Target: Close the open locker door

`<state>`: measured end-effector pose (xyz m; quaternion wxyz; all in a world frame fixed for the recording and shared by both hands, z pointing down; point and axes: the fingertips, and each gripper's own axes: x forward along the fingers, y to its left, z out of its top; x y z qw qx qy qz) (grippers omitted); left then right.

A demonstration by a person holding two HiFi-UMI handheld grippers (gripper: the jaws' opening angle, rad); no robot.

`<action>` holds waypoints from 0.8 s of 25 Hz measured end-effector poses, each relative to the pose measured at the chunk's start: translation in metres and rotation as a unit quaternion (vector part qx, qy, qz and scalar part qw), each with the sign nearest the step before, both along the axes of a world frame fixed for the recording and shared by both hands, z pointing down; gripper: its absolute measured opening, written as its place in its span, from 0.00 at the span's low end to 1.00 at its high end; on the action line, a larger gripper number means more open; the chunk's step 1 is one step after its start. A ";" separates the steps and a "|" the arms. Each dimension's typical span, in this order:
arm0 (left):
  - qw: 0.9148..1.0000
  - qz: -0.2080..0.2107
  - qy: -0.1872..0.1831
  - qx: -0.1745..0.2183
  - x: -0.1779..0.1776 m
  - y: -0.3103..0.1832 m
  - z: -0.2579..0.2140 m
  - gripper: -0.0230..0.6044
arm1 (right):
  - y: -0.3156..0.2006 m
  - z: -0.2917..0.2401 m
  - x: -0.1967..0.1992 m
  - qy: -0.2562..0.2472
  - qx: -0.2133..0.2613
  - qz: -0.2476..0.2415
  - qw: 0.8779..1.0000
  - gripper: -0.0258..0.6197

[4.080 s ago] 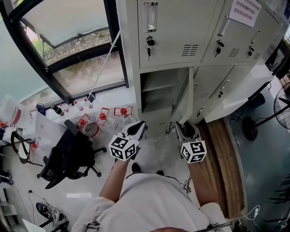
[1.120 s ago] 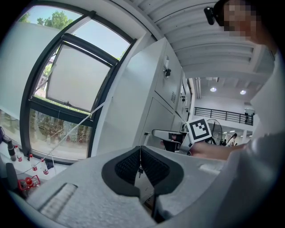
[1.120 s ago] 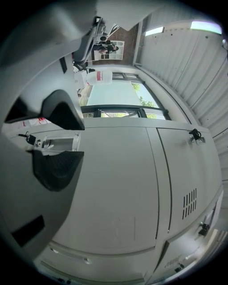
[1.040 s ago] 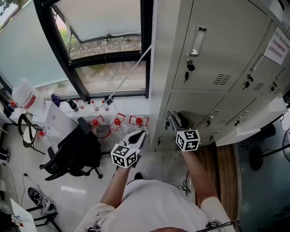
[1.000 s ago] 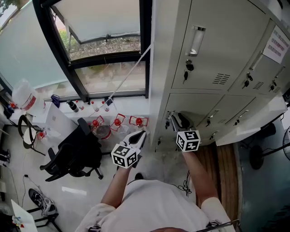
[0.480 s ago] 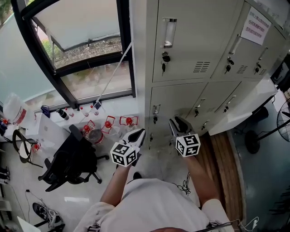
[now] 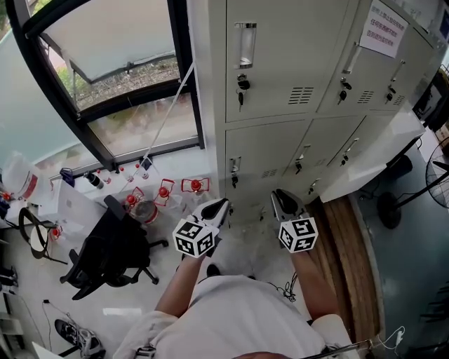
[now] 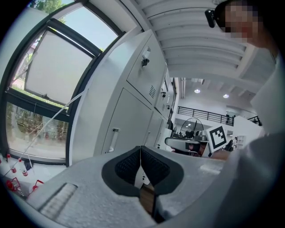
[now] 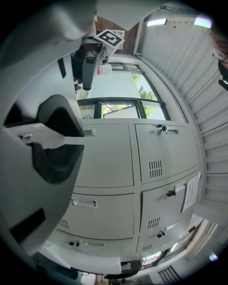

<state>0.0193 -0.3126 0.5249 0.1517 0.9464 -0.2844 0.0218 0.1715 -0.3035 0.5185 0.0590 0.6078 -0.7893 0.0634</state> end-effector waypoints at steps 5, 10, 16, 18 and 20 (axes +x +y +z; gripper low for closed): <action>1.000 0.004 0.002 0.000 0.002 0.005 -0.002 0.06 | 0.012 0.002 0.005 0.000 0.000 0.013 1.000 0.10; 1.000 0.004 0.001 0.001 0.003 0.009 -0.001 0.06 | 0.022 0.005 0.004 0.001 0.000 0.016 1.000 0.07; 1.000 0.000 0.000 0.002 0.002 0.011 0.000 0.06 | 0.028 0.002 0.006 0.001 0.010 0.011 1.000 0.05; 1.000 -0.001 0.000 0.001 0.001 0.011 0.000 0.06 | 0.030 0.000 0.005 0.005 0.014 0.007 1.000 0.04; 1.000 -0.002 -0.001 0.000 0.001 0.011 0.001 0.06 | 0.031 -0.001 0.004 0.008 0.018 0.001 1.000 0.04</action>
